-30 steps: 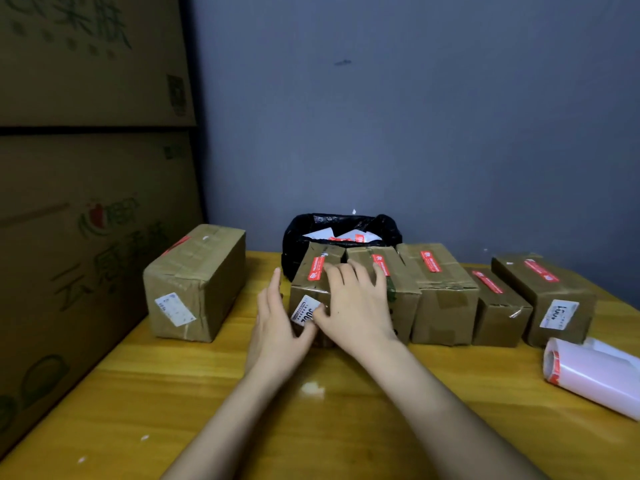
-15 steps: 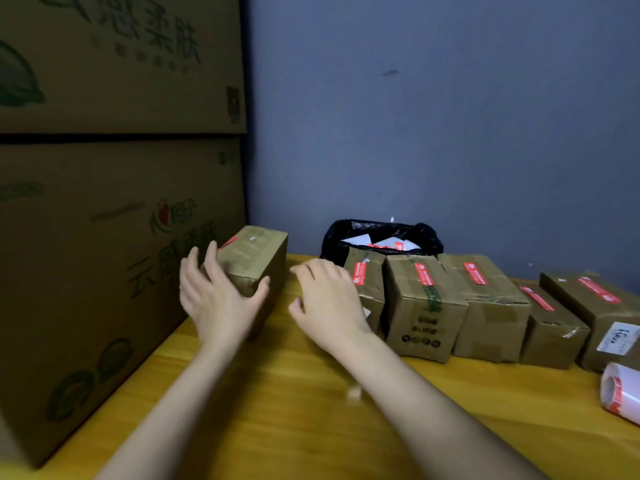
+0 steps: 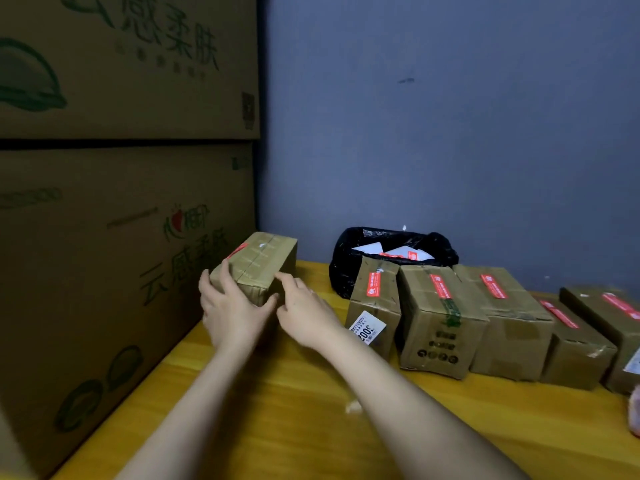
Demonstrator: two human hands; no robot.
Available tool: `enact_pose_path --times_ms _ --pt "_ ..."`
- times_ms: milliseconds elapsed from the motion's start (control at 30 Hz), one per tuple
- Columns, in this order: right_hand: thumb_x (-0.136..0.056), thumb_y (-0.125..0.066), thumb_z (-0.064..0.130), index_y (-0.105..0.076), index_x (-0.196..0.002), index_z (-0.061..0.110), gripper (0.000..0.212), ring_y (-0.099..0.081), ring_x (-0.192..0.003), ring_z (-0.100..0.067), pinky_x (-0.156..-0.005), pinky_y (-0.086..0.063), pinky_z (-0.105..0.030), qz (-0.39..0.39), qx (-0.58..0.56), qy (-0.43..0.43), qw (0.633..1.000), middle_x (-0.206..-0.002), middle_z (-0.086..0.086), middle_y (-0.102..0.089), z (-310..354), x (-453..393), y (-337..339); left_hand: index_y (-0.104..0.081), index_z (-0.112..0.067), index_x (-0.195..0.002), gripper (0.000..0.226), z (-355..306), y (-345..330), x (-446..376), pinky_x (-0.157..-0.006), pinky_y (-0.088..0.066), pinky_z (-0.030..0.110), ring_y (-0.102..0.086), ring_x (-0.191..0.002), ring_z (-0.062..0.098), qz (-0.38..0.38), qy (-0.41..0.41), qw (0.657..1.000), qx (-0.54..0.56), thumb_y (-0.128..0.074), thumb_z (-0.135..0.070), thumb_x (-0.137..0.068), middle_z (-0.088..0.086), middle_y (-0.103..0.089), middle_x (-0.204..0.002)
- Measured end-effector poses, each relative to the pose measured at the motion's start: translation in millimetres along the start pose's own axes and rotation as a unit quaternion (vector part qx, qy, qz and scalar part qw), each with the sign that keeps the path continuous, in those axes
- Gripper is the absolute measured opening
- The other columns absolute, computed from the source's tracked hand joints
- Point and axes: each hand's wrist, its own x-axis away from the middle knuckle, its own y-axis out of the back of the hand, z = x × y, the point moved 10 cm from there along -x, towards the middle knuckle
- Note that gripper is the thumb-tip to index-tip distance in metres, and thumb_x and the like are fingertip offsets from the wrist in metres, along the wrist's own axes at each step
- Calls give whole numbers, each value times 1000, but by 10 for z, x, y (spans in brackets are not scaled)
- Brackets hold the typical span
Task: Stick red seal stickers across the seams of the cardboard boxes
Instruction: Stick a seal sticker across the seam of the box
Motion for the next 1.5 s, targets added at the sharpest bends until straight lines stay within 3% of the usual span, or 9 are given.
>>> enact_pose_path --times_ms 200,400,667,833,967,1133,1267,1400,1500 --pt "-94 -42 12 -21 -150 26 61 -45 -128 -27 -94 -43 -36 6 -83 -5 997 -154 -3 -30 -44 29 -2 -33 -19 -138 89 5 137 19 -87 -49 49 -41 -123 39 -27 -11 999 32 -82 -33 -65 14 -30 -138" --pt "-96 -45 16 -21 -149 30 60 -41 -133 -22 -112 -33 -40 -22 -270 -11 962 -154 -6 -31 -17 79 91 -36 -19 -136 85 -175 413 149 -86 -48 48 -43 -122 39 -66 -55 994 74 -82 -29 -65 13 -31 -135" --pt "-70 -59 43 -23 -147 27 86 -44 -131 -15 -112 -34 -48 -201 -541 -25 816 -145 0 -42 -102 339 772 -36 -14 -134 90 -955 865 483 -98 -46 52 -37 -127 37 -101 -298 944 96 -86 -18 -59 19 -26 -137" --pt "-59 -65 60 -11 -149 34 107 -45 -130 -14 -110 -35 -50 -307 -541 -57 781 -147 9 -39 -602 777 1428 -33 -16 -135 85 -1393 938 829 -96 -46 57 -33 -132 37 -102 -481 863 120 -82 -24 -65 17 -24 -136" --pt "-83 -63 53 -14 -148 39 83 -49 -124 -13 -106 -39 -49 -340 -552 -88 756 -144 11 -42 -1106 1217 1882 -26 -20 -136 79 -1673 812 1124 -106 -34 61 -30 -136 36 -96 -589 795 111 -75 -36 -77 19 -25 -134" --pt "-81 -56 60 -43 -132 29 61 -59 -109 -8 -96 -49 -44 -292 -485 -112 817 -121 9 -59 -1394 1580 2099 -26 -22 -138 61 -1954 556 1396 -112 -25 61 -25 -140 32 -69 -665 737 104 -60 -37 -91 18 -28 -135" --pt "-66 -52 70 -40 -135 30 81 -55 -109 -6 -100 -46 -44 -279 -451 -152 834 -115 14 -57 -1591 1725 2168 -26 -24 -140 59 -2080 383 1472 -112 -23 62 -19 -144 30 -69 -693 713 80 -60 -30 -91 14 -27 -140" --pt "-81 -58 59 -45 -134 26 64 -62 -104 -8 -89 -52 -37 -302 -506 -155 793 -114 7 -64 -1744 1711 2128 -16 -31 -150 71 -2113 301 1467 -116 -16 57 -13 -147 28 -107 -704 700 55 -57 -28 -93 3 -9 -159" --pt "-87 -57 52 -50 -132 25 53 -64 -103 -10 -91 -52 -40 -344 -539 -151 754 -112 3 -68 -1819 1647 2070 5 -33 -151 100 -2131 224 1334 -117 -10 57 -5 -147 33 -65 -655 749 72 -62 -56 -80 4 8 -160"
